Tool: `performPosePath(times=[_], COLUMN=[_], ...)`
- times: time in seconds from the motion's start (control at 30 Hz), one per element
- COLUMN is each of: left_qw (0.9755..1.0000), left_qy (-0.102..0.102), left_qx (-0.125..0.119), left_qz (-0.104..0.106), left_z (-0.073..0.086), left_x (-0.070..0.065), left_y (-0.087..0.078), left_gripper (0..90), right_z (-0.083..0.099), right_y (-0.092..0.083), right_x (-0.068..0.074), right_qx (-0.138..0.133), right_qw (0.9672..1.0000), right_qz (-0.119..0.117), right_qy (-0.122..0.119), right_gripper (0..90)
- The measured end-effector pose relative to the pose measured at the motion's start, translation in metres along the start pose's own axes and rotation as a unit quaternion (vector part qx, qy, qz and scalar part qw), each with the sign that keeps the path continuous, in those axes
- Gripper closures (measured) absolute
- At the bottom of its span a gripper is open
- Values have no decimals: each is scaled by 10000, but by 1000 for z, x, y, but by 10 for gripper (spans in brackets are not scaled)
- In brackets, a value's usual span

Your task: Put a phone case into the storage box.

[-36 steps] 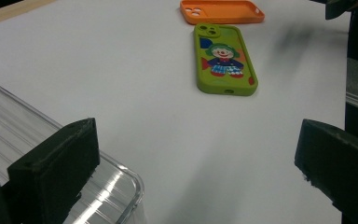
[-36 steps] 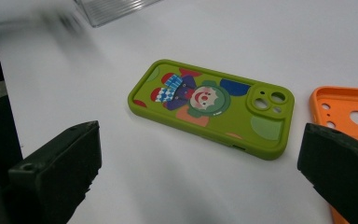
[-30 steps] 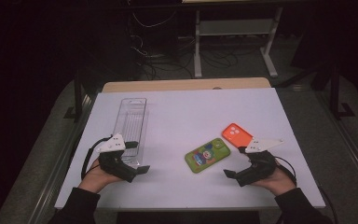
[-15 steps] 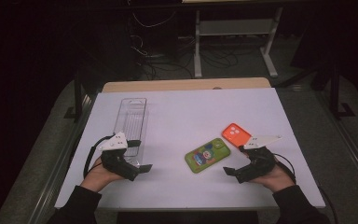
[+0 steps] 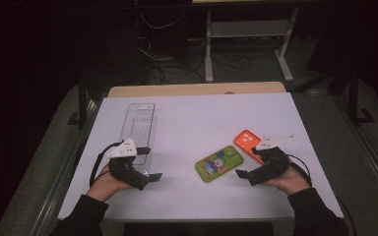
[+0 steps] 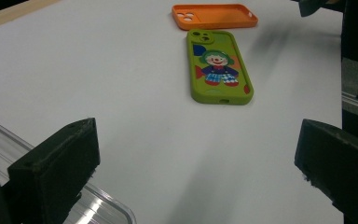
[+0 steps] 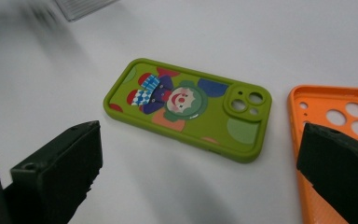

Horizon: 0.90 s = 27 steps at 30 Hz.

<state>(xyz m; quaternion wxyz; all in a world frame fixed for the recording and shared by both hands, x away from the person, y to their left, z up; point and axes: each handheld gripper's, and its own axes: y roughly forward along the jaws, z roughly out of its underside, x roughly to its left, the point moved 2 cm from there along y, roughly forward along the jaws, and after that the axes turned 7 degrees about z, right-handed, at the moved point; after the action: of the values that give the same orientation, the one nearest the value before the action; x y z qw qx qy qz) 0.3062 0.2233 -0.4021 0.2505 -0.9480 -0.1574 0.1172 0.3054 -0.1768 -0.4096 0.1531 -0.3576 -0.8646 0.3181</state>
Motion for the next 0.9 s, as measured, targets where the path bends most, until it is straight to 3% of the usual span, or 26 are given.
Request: performPosePath(times=[0.9], left_qw=[10000], left_qy=[-14], left_qx=[31], left_qz=[-4], left_z=[1], left_x=[2], left_y=[0], left_gripper=[0], right_z=[-27], right_y=[3], right_x=[-30], right_qx=[42], right_qw=[9999], right_qz=[134], right_qy=[98], right_gripper=[0])
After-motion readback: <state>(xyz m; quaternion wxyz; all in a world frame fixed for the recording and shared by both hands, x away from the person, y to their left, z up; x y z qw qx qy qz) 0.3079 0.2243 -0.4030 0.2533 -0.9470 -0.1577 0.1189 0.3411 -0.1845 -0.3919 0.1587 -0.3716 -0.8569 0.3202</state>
